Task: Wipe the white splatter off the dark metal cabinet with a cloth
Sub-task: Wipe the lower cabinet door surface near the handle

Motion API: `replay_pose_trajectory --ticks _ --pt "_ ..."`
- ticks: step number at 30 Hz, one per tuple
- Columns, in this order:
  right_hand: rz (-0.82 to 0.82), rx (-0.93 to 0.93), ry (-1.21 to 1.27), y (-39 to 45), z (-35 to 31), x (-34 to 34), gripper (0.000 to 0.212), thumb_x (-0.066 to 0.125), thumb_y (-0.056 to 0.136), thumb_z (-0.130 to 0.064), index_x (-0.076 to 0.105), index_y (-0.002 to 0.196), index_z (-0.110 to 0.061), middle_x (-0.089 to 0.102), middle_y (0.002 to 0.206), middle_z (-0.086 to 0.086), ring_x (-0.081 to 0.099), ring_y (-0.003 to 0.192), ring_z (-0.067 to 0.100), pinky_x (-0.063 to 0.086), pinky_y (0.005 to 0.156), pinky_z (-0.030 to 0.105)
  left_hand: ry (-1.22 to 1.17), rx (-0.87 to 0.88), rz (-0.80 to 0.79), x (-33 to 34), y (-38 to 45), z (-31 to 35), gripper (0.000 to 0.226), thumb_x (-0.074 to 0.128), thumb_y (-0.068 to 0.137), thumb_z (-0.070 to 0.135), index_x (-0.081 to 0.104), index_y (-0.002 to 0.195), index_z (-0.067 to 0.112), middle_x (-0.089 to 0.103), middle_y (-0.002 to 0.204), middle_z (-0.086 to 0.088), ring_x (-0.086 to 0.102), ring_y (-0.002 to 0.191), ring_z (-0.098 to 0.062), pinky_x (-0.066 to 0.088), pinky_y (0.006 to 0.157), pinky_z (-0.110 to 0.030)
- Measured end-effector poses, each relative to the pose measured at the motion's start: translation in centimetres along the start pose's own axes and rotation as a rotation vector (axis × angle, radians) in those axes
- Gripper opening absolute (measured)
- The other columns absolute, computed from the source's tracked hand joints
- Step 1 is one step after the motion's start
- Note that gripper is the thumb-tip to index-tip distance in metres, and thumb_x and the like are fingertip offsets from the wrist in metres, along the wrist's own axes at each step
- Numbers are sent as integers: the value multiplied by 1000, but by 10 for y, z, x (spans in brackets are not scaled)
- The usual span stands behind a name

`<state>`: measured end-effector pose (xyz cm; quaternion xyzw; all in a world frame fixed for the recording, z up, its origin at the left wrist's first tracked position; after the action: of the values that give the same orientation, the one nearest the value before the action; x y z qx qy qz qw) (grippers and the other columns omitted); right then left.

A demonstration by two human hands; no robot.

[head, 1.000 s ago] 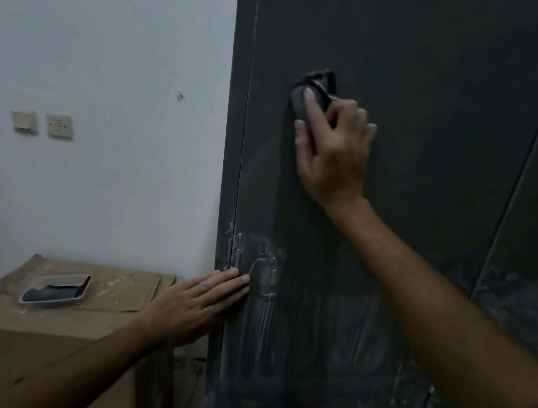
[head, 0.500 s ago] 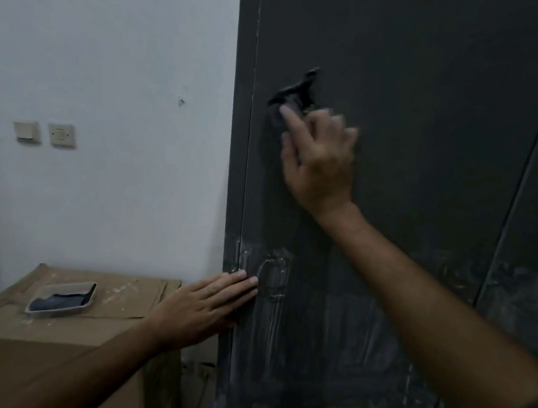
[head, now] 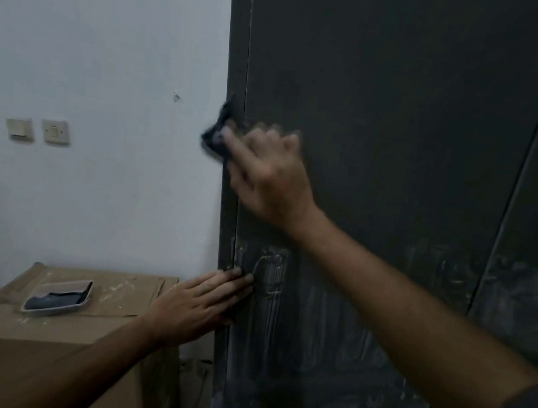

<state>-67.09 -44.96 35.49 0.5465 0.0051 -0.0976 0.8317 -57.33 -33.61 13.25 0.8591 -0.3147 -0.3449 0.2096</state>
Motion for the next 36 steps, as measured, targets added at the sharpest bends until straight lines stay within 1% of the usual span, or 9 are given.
replay_pose_trajectory --ticks 3,5,11,16,22,26,29,33,36 --pt "-271 -428 13 -87 -12 -3 43 60 96 -28 65 137 -16 66 110 8 57 93 29 40 79 43 -16 1 48 -4 1 1 61 59 104 40 46 155 8 43 162 -11 40 151 -28 30 125 -41" --pt "-267 -471 -20 -90 20 -16 42 63 94 -30 67 134 -19 66 105 7 57 89 27 40 77 41 -22 7 37 -4 1 1 61 58 105 39 45 155 8 43 163 -11 39 152 -28 28 126 -41" --pt "17 199 51 -65 18 -16 43 64 96 -28 63 139 -20 61 95 8 56 82 30 37 74 42 18 37 51 -2 -3 6 51 56 102 31 54 147 8 54 153 -14 49 143 -32 37 118 -45" --pt "-356 -444 90 -144 -13 -7 41 62 96 -34 64 136 -27 58 107 6 51 91 24 37 77 40 -8 -236 90 1 -14 16 24 60 96 38 57 102 16 57 103 -8 61 83 -30 41 77 -40" --pt "-50 181 113 -107 -13 -4 40 70 91 -25 71 131 -23 62 103 12 57 86 28 40 73 41 -249 -539 -13 -6 -15 13 39 61 96 56 52 83 21 49 80 3 47 69 -19 38 58 -33" --pt "-341 -368 129 -170 -33 -3 42 64 93 -31 64 135 -29 61 113 8 55 92 25 39 79 41 -435 -810 -28 -13 -16 10 39 62 82 62 47 79 27 42 71 15 42 60 -12 26 50 -23" --pt "-246 -350 54 -141 3 -9 43 67 91 -32 65 133 -29 57 110 7 52 91 25 37 78 41 -504 -902 -63 -5 -22 12 46 62 82 70 42 74 29 43 67 15 43 59 -8 36 48 -28" --pt "-39 166 95 -127 -9 -4 40 69 93 -26 70 133 -24 48 109 5 55 85 28 41 72 43 -380 -789 9 -7 -18 20 37 63 89 58 46 81 25 46 76 9 43 64 -13 38 55 -29" --pt "-276 -232 96 -188 -39 -1 43 66 94 -28 65 137 -28 51 118 5 55 91 25 41 75 41 -190 -481 63 -7 -12 36 15 58 94 32 54 102 20 58 98 -3 61 82 -28 39 72 -36"
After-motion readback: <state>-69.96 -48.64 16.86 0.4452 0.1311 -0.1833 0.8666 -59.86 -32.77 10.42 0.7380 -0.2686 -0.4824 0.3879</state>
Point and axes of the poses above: each hand's wrist, its own y-axis towards the middle knuckle, its own x-axis out of the palm, z = x × y, the point moved 4 cm from there along y, towards the middle knuckle
